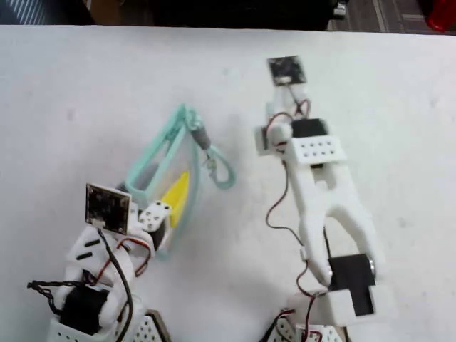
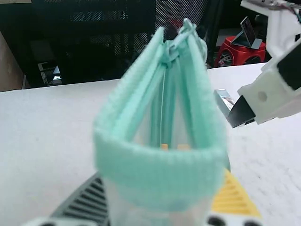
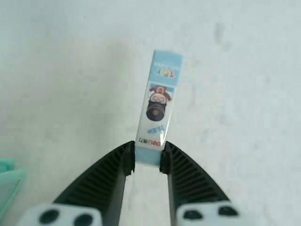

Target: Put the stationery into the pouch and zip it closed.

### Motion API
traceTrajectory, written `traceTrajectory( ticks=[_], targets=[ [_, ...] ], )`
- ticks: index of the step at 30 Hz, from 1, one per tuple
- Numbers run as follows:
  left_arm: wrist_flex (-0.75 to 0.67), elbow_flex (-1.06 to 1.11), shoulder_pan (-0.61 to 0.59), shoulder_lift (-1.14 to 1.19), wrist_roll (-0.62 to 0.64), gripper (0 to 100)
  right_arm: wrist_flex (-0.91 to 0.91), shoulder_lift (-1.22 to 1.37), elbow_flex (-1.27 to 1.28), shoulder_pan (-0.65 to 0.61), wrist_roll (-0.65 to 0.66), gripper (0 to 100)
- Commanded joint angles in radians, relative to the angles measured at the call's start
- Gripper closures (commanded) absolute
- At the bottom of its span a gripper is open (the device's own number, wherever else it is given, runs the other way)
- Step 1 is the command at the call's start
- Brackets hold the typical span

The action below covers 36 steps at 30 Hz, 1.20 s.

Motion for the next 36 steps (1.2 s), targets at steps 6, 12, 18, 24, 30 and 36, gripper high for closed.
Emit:
traceTrajectory(
  ticks=[6, 12, 18, 24, 30, 36],
  targets=[
    [0.006, -0.012, 0.061, 0.007, 0.005, 79, 0.104, -0.097, -0.060, 0.031, 0.181, 98.1],
    [0.006, -0.012, 0.061, 0.007, 0.005, 79, 0.492, -0.160, -0.155, 0.068, 0.473, 98.1],
    [0.006, -0.012, 0.061, 0.007, 0.005, 79, 0.736, -0.160, -0.209, 0.209, 0.793, 97.9],
    [0.006, -0.012, 0.058, 0.007, 0.005, 79, 0.736, -0.062, -0.163, 0.417, 1.062, 98.1],
    [0.006, -0.011, 0.059, 0.007, 0.005, 79, 0.731, 0.130, -0.210, 0.541, 1.206, 98.1],
    [0.006, -0.011, 0.058, 0.007, 0.005, 79, 0.641, 0.337, -0.282, 0.506, 1.240, 97.8]
  ],
)
